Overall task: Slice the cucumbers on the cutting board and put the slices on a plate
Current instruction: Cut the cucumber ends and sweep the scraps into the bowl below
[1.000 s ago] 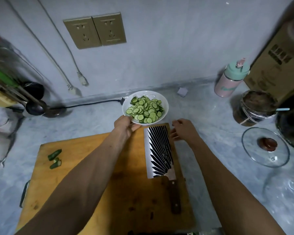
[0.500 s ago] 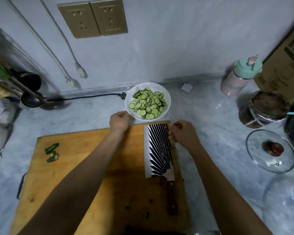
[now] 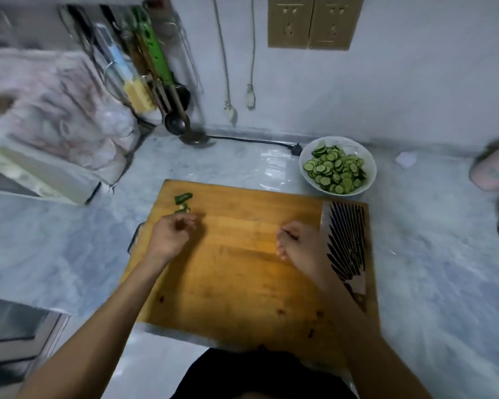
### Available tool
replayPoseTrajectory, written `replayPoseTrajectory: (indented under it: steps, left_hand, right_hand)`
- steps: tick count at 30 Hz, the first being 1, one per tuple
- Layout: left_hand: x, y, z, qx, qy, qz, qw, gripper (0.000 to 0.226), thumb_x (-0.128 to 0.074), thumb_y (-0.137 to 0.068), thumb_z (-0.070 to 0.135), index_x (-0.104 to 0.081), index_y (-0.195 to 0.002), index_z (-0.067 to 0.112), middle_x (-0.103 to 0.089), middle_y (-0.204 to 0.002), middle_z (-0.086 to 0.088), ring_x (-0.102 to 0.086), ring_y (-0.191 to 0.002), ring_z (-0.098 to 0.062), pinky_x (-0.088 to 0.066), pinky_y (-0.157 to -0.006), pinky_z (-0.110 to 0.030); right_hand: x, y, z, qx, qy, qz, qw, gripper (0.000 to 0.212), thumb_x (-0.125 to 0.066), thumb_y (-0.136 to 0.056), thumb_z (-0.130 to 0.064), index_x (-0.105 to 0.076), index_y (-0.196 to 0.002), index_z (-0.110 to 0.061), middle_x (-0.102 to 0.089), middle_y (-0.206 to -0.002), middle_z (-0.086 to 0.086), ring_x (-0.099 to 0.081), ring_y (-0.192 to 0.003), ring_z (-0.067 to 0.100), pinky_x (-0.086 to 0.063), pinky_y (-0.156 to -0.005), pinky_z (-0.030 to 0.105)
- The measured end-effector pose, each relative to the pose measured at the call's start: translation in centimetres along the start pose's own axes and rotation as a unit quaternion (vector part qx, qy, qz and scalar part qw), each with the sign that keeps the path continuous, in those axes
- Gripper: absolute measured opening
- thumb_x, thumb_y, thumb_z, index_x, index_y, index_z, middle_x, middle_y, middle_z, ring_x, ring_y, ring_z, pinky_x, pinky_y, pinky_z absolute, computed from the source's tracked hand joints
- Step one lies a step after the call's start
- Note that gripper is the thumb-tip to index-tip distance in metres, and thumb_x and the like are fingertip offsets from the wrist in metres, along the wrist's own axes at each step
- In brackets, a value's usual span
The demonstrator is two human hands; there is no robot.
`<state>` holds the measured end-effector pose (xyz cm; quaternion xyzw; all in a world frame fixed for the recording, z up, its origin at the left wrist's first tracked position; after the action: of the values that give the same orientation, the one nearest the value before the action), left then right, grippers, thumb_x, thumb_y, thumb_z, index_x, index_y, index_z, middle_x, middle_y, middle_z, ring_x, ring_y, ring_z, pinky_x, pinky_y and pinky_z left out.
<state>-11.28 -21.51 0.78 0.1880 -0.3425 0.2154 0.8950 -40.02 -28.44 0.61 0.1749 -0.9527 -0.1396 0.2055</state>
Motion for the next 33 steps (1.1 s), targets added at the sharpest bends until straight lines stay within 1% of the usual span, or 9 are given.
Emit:
replayPoseTrajectory:
  steps: [4, 8, 10, 14, 18, 21, 24, 27, 33]
  left_hand:
    - [1.8, -2.6, -1.8, -0.057, -0.090, 0.002, 0.994, 0.040, -0.067, -0.081, 0.015, -0.068, -0.120, 0.014, -0.063, -0.124, -0.010, -0.060, -0.112, -0.023, -0.041, -0.092, -0.020]
    - [1.2, -6.8, -2.7, -0.084, -0.179, -0.082, 0.977, 0.080, -0.075, -0.078, 0.029, -0.035, -0.148, 0.027, -0.023, -0.155, -0.015, -0.029, -0.140, -0.029, -0.032, -0.113, -0.031]
    - [0.7, -8.7, -3.1, -0.102, -0.201, -0.113, 0.968, 0.087, -0.078, -0.077, 0.038, -0.032, -0.149, 0.027, -0.029, -0.151, -0.015, -0.032, -0.138, -0.030, -0.034, -0.112, -0.035]
    - [1.2, -10.4, -4.1, -0.134, -0.102, -0.109, 0.980, 0.054, -0.076, -0.082, 0.032, -0.060, -0.130, 0.015, -0.060, -0.124, -0.009, -0.052, -0.118, -0.025, -0.039, -0.098, -0.024]
    - [2.7, -10.1, -5.5, -0.110, -0.004, -0.071, 0.991, 0.030, -0.073, -0.080, 0.009, -0.072, -0.109, 0.016, -0.068, -0.110, -0.001, -0.061, -0.106, -0.020, -0.036, -0.083, -0.010]
    - [3.6, -9.2, -7.1, -0.070, 0.020, -0.047, 0.996, 0.032, -0.069, -0.081, 0.005, -0.070, -0.110, 0.018, -0.061, -0.098, 0.004, -0.057, -0.096, -0.014, -0.035, -0.078, -0.009]
    - [4.8, -7.7, -9.4, 0.010, 0.131, 0.002, 0.991, 0.024, -0.065, -0.088, 0.008, -0.069, -0.109, 0.017, -0.062, -0.092, 0.004, -0.056, -0.087, -0.011, -0.045, -0.087, -0.022]
    - [6.3, -5.6, -11.9, 0.078, 0.250, 0.059, 0.963, 0.016, -0.064, -0.089, 0.007, -0.066, -0.101, 0.017, -0.061, -0.085, 0.008, -0.057, -0.078, -0.003, -0.049, -0.083, -0.026]
    - [7.2, -2.2, -12.6, 0.051, 0.183, 0.043, 0.981, 0.011, -0.066, -0.087, 0.010, -0.060, -0.091, 0.018, -0.063, -0.097, 0.002, -0.063, -0.083, -0.010, -0.050, -0.074, -0.020]
  right_hand:
    - [-4.4, 0.1, -1.9, -0.003, 0.032, -0.029, 0.999, 0.013, -0.058, -0.100, -0.019, -0.065, -0.091, -0.013, -0.072, -0.082, 0.007, -0.067, -0.064, 0.010, -0.057, -0.064, 0.025]
    - [-7.6, 0.1, -2.4, -0.006, 0.118, -0.038, 0.992, 0.018, -0.058, -0.098, -0.022, -0.067, -0.087, -0.010, -0.070, -0.074, 0.004, -0.061, -0.055, 0.002, -0.047, -0.053, 0.015]
    - [-8.9, 0.1, -2.2, -0.018, 0.145, -0.036, 0.989, 0.018, -0.060, -0.097, -0.024, -0.066, -0.084, -0.013, -0.069, -0.072, 0.001, -0.059, -0.053, 0.001, -0.044, -0.049, 0.013]
    - [-11.1, -0.3, -2.3, -0.035, 0.181, -0.046, 0.982, 0.025, -0.062, -0.096, -0.026, -0.069, -0.081, -0.008, -0.068, -0.068, 0.004, -0.063, -0.059, 0.013, -0.050, -0.060, 0.026]
    - [-13.1, -1.6, -3.8, -0.028, 0.234, -0.062, 0.970, 0.029, -0.059, -0.096, -0.022, -0.064, -0.069, -0.015, -0.062, -0.062, -0.004, -0.059, -0.057, 0.010, -0.041, -0.050, 0.016]
    - [-15.5, -3.5, -5.1, -0.014, 0.276, -0.088, 0.957, 0.030, -0.057, -0.097, -0.024, -0.057, -0.068, -0.020, -0.061, -0.067, -0.003, -0.059, -0.062, 0.010, -0.042, -0.054, 0.024]
    - [-18.1, -5.7, -6.5, 0.015, 0.317, -0.100, 0.943, 0.019, -0.054, -0.098, -0.023, -0.065, -0.087, -0.011, -0.067, -0.087, 0.008, -0.065, -0.081, 0.025, -0.055, -0.071, 0.036]
    - [-20.3, -7.4, -8.3, 0.070, 0.352, -0.092, 0.929, 0.021, -0.050, -0.099, -0.018, -0.065, -0.112, -0.009, -0.068, -0.106, 0.011, -0.065, -0.096, 0.027, -0.053, -0.083, 0.038]
    - [-24.9, -9.4, -10.0, 0.156, 0.487, -0.148, 0.846, 0.044, -0.044, -0.102, -0.011, -0.043, -0.146, -0.016, -0.045, -0.148, 0.012, -0.055, -0.124, 0.032, -0.048, -0.096, 0.041]
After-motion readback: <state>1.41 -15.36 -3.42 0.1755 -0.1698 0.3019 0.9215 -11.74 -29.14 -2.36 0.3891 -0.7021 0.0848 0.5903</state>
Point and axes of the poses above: each hand's wrist, its own y-axis away from the middle knuckle, its own x-axis out of the back of the hand, z = x × y, the point moved 6 cm from there along -y, towards the middle knuckle
